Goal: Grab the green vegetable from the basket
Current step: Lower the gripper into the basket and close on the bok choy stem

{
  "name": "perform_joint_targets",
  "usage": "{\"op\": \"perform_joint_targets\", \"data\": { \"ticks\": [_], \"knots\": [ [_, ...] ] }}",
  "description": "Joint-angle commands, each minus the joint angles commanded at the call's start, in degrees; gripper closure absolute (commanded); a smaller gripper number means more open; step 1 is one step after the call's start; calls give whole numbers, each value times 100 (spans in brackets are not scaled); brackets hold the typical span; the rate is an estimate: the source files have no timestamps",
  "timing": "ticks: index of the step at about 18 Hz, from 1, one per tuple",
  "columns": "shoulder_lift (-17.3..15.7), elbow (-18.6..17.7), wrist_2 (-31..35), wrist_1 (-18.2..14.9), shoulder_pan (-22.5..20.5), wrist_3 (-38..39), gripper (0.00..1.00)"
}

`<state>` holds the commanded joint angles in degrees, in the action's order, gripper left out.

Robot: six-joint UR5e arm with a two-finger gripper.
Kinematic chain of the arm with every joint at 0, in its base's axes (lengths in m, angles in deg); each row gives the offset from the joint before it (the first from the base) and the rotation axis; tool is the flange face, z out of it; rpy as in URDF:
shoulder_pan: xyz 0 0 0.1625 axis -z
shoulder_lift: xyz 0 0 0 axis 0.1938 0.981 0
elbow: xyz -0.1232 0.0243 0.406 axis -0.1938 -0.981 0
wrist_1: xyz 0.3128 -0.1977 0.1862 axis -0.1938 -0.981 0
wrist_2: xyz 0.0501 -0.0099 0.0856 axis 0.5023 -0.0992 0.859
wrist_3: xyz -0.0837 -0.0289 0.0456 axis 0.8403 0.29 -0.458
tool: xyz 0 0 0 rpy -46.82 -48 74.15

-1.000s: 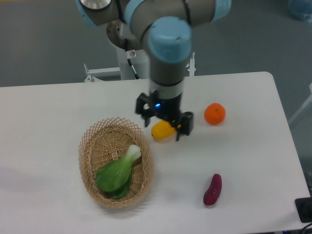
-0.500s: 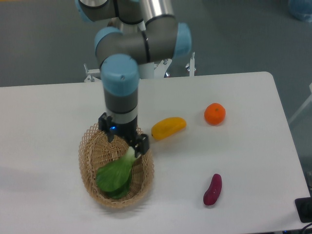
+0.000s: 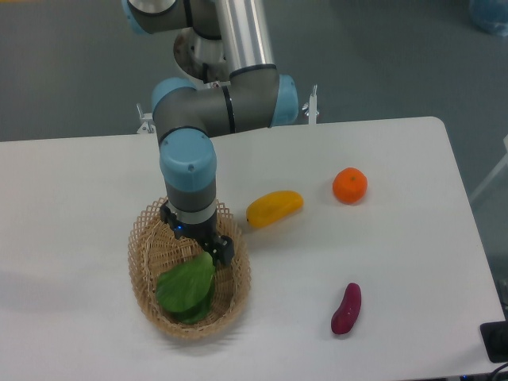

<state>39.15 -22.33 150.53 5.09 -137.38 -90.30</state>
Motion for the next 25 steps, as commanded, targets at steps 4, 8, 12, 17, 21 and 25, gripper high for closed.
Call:
{"op": "perform_joint_targets", "data": {
  "ticks": [4,8,12,17,21,25],
  "knots": [
    [9,-158,0,159,0,-26,0],
    [71,-211,9,360,0,-9,0],
    [132,-220,26,484,0,-35,0],
    [264,-237,387,537,35,9,0],
    [273,-299,395,546,44,35,0],
    [273,-299,404,668,53,140,18]
  ]
}}
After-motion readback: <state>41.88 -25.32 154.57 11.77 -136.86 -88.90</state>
